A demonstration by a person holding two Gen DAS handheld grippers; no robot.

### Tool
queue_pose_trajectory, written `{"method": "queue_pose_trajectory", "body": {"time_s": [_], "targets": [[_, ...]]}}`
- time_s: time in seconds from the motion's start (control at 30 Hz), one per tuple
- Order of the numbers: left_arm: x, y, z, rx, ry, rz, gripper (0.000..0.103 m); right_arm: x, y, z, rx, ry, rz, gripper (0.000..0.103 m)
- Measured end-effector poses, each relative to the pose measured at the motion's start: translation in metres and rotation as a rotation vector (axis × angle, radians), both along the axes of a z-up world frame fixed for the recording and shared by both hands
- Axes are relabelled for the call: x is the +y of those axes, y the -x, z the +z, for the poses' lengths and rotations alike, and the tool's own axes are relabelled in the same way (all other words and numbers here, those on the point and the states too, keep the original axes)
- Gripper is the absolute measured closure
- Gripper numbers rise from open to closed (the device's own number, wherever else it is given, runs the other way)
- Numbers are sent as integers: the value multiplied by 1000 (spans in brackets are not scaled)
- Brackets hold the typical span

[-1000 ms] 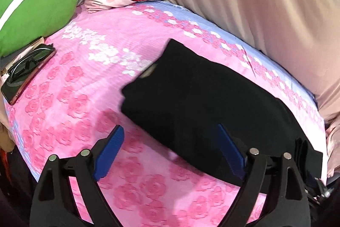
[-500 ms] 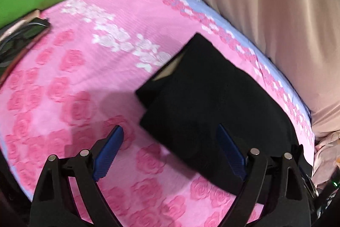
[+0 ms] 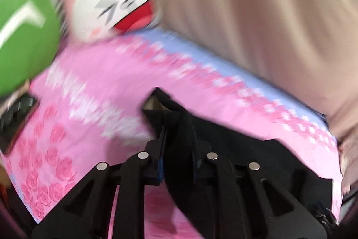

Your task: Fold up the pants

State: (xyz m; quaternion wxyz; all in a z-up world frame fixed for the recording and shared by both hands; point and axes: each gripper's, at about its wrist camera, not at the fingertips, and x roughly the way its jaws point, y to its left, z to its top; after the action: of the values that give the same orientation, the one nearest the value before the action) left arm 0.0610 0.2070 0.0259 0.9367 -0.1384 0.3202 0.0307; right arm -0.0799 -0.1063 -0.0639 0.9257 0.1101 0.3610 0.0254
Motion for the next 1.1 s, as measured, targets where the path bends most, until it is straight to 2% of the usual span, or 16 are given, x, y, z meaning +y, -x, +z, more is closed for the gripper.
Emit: {"method": "queue_pose_trajectory", "body": {"time_s": [0.1, 0.2, 0.27, 0.3, 0.33, 0.43, 0.5, 0.53, 0.6, 0.7, 0.77, 0.83, 0.93, 1.03, 1.07, 1.1], "targets": [[-62, 11, 37, -83, -38, -146, 88, -16, 5, -2, -1, -23, -26, 50], [-128, 22, 52, -110, -72, -293, 88, -32, 10, -2, -13, -42, -53, 48], [-183, 24, 40, -75, -112, -394, 87, -42, 15, -3, -17, -59, -69, 48], [-199, 23, 31, -50, -127, -421, 82, -48, 18, -4, -14, -66, -77, 48], [-223, 18, 12, 6, -141, -461, 80, -54, 21, -6, -9, -70, -85, 48], [-259, 11, -39, 152, -163, -517, 58, -74, 26, -8, 11, -85, -106, 47], [-256, 20, -51, 161, -175, -495, 38, -85, 31, -4, 13, -84, -119, 47], [-252, 27, -48, 145, -178, -483, 33, -88, 32, -2, 12, -79, -119, 46], [-232, 39, -36, 95, -180, -446, 14, -94, 36, 5, 0, -71, -112, 46], [-185, 48, -22, 38, -238, -297, 14, -86, 28, 21, -21, -96, -42, 45], [-151, 49, -18, 33, -293, -181, 14, -67, 13, 31, -37, -120, 30, 38], [-123, 46, -20, 56, -300, -113, 14, -43, -10, 36, -24, -166, 139, 31], [-92, 48, -29, 86, -285, -53, 14, -10, -49, 27, 41, -204, 230, 31], [-71, 53, -41, 111, -277, -45, 14, 14, -78, 9, 130, -195, 226, 33], [-67, 56, -45, 115, -274, -52, 14, 21, -87, -2, 165, -201, 211, 36], [-63, 59, -49, 122, -275, -61, 14, 24, -88, -5, 163, -203, 195, 47]]}}
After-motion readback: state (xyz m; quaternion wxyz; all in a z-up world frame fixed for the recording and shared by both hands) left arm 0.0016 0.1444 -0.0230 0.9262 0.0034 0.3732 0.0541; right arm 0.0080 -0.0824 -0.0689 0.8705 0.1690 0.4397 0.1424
